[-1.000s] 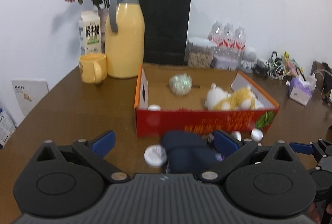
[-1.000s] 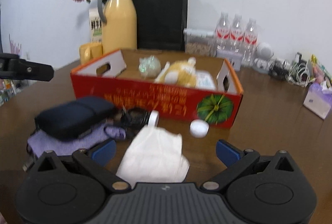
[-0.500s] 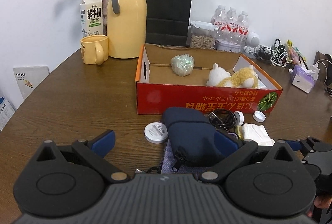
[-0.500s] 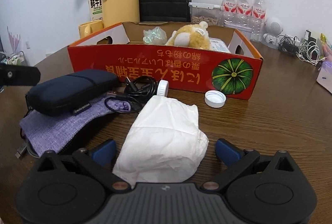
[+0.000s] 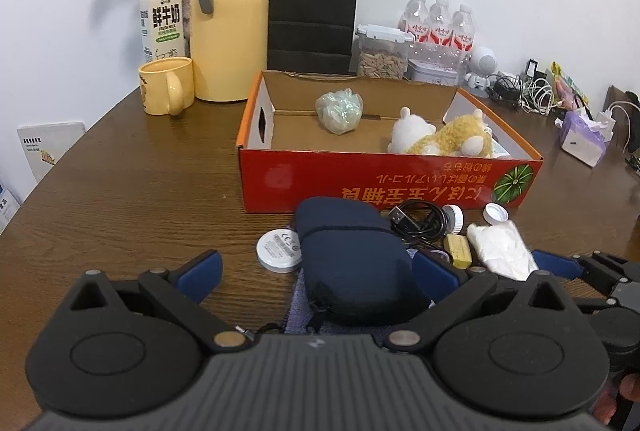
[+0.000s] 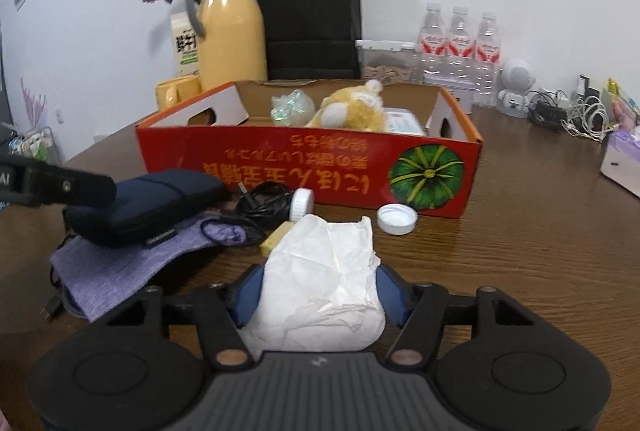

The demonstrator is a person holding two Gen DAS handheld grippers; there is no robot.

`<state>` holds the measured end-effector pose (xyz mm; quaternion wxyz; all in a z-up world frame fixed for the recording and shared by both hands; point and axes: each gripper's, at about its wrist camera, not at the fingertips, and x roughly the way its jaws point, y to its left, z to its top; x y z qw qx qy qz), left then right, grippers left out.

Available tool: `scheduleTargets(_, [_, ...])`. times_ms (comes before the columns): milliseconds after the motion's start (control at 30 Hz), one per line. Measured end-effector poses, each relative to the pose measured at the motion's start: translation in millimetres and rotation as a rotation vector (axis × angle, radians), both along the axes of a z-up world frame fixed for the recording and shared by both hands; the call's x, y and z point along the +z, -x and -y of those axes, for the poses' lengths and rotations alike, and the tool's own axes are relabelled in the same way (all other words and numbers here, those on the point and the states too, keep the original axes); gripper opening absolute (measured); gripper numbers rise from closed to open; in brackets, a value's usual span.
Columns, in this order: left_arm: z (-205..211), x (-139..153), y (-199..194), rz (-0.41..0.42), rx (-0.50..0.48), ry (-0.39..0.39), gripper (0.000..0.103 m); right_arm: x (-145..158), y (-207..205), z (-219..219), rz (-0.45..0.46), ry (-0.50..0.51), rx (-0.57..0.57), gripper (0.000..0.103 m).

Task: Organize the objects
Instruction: 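Grasp the navy zip pouch with the left gripper while the right grasps the white tissue cloth, then carry the pouch and tissue cloth into the box and open both grippers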

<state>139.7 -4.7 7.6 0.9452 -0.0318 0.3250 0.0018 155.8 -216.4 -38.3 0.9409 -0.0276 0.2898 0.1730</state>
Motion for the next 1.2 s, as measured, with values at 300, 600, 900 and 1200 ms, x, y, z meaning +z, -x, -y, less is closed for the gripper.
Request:
scheduleTargets(300, [24,-11,-25,-0.052,-0.002,-0.045,0.103,4,-2,20,0.056,-0.044,-0.036,0.060])
scheduleTargets(600, [28,-21,-44,-0.080,0.062,-0.064,0.103,9,8,17,0.116,-0.047,-0.003,0.060])
scheduleTargets(900, [38,-24,-48,-0.103,0.017,-0.098,0.070,9,10,17,0.124,-0.053,0.006,0.061])
scheduleTargets(1200, [26,-14,-32,-0.029,0.036,-0.050,0.065,9,11,16,0.122,-0.049,0.005,0.061])
